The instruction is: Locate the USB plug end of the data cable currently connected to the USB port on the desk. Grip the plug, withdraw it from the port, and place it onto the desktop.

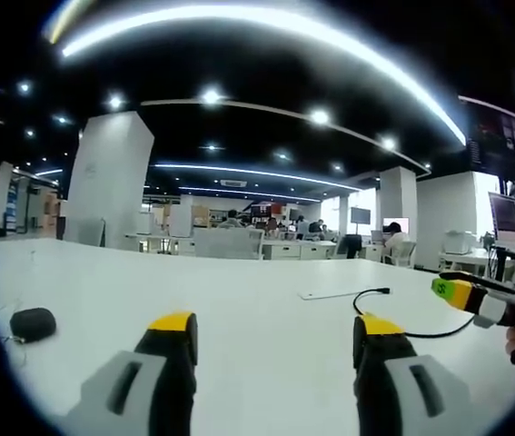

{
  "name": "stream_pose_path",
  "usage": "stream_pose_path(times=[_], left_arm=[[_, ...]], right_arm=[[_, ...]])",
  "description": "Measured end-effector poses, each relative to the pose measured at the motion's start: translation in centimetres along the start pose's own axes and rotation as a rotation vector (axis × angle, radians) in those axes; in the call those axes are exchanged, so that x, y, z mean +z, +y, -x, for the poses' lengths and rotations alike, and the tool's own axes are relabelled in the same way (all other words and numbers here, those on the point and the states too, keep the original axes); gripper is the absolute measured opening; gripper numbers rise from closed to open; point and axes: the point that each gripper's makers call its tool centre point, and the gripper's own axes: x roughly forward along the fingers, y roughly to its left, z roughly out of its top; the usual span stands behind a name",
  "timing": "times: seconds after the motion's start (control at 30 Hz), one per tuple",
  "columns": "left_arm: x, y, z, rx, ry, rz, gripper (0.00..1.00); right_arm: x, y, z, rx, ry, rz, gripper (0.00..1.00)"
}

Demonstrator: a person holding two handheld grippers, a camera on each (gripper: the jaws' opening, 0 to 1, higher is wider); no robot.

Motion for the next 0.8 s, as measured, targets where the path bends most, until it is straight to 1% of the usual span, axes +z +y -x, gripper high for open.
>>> stream_pose_path(times=[0.17,0.8], left_arm=[[0.03,0.1,-0.03,-0.001,0.001,0.002,0.7],[0.11,0.1,-0.16,-0.006,0.002,-0.003,0.7]], right_arm=[[-0.16,0.33,-0.06,0.011,0.005,0.002,0.41],[-0.29,0.46,-0.06,0.016,0.002,-0.007,0.41]])
